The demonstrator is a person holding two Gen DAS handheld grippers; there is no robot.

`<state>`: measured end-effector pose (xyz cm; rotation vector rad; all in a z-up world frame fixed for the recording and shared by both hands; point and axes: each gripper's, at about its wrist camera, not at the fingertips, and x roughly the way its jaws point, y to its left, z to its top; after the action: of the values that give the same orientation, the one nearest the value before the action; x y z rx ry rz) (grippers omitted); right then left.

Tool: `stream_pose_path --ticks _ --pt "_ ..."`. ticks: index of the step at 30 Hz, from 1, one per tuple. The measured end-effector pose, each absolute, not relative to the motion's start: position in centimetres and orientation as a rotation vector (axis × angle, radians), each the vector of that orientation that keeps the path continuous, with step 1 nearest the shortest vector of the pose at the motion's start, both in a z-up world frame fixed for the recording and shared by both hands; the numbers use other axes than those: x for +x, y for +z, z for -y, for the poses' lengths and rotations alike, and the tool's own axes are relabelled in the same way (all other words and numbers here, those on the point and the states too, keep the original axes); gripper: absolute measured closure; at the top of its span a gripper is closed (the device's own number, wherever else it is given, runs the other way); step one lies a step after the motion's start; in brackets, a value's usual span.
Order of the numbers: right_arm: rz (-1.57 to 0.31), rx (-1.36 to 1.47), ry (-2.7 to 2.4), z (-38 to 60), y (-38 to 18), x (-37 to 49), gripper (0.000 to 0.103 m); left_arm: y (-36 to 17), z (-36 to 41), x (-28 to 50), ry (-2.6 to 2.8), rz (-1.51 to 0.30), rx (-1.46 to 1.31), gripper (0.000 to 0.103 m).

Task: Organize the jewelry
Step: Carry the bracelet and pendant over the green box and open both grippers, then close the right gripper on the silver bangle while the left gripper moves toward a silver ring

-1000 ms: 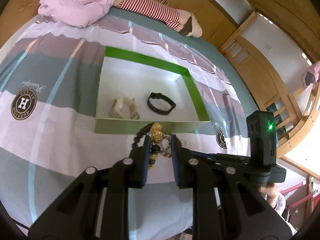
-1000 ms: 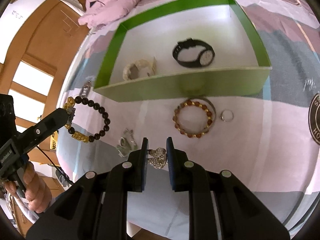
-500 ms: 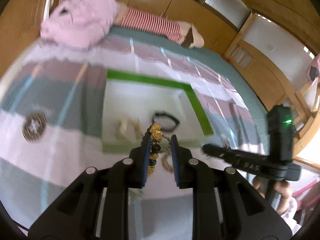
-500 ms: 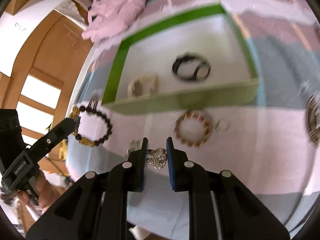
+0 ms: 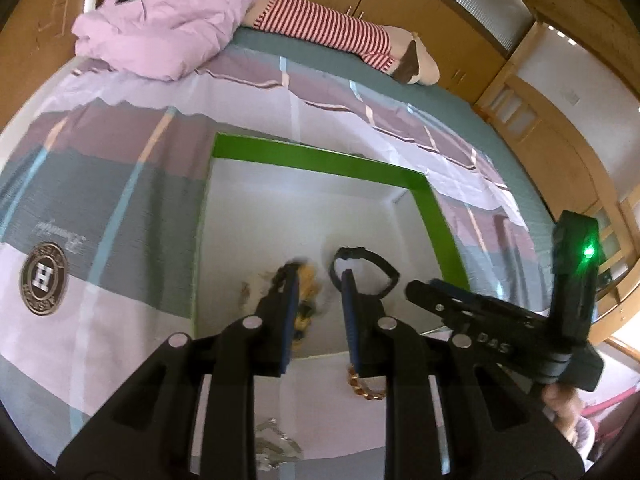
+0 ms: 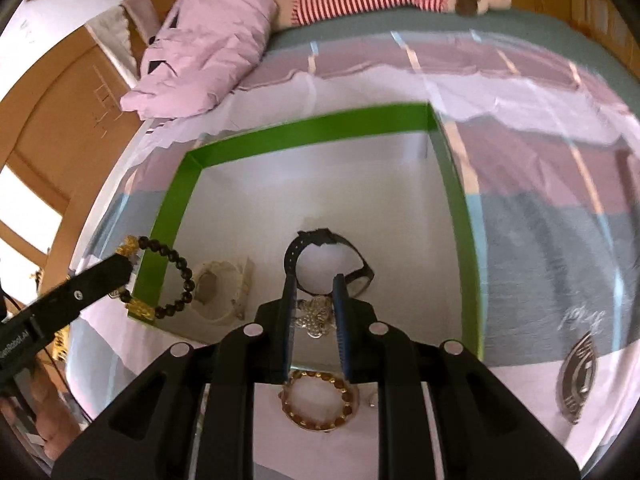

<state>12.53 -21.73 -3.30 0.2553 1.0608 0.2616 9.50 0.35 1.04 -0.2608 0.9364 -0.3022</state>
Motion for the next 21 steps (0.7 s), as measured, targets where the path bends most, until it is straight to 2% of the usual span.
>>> stream_pose_path --ticks 1,2,3,7,11,16,20,21 --pt "-1.059 0.258 0.256 21.9 -3.1 12.3 0.066 1.3 -0.4 9.3 -0.301 -0.929 -0.261 0.077" --pt "-1.048 0.259 0.252 22.0 -2.9 12.1 0.054 1.5 -0.5 9.1 -0.299 -0.923 -0.268 0.072" --pt "-1.032 0.261 0.251 22.1 -2.5 11.7 0.050 1.9 -0.7 8.5 -0.296 -0.918 -0.279 0.071" --pt "-1.024 0.318 0.329 23.0 -0.9 9.4 0.050 2.1 -0.8 5.1 -0.294 -0.973 -0.231 0.071" --pt "-1.120 0.285 0.456 21.5 -1.1 6.1 0.050 -1.2 -0.6 3.4 -0.280 -1.118 -0.207 0.071" --pt "-1.231 0.044 0.403 18.4 -5.5 5.6 0.050 -5.8 -0.6 2.6 -0.232 -1.277 -0.189 0.072" --pt "-1.265 -0.081 0.374 16.7 -8.1 5.8 0.050 -6.4 -0.3 2.4 -0.236 -1.290 -0.175 0.072" --pt "-1.288 -0.113 0.377 16.2 -8.7 5.7 0.058 -6.4 -0.4 2.4 -0.238 -1.290 -0.179 0.072"
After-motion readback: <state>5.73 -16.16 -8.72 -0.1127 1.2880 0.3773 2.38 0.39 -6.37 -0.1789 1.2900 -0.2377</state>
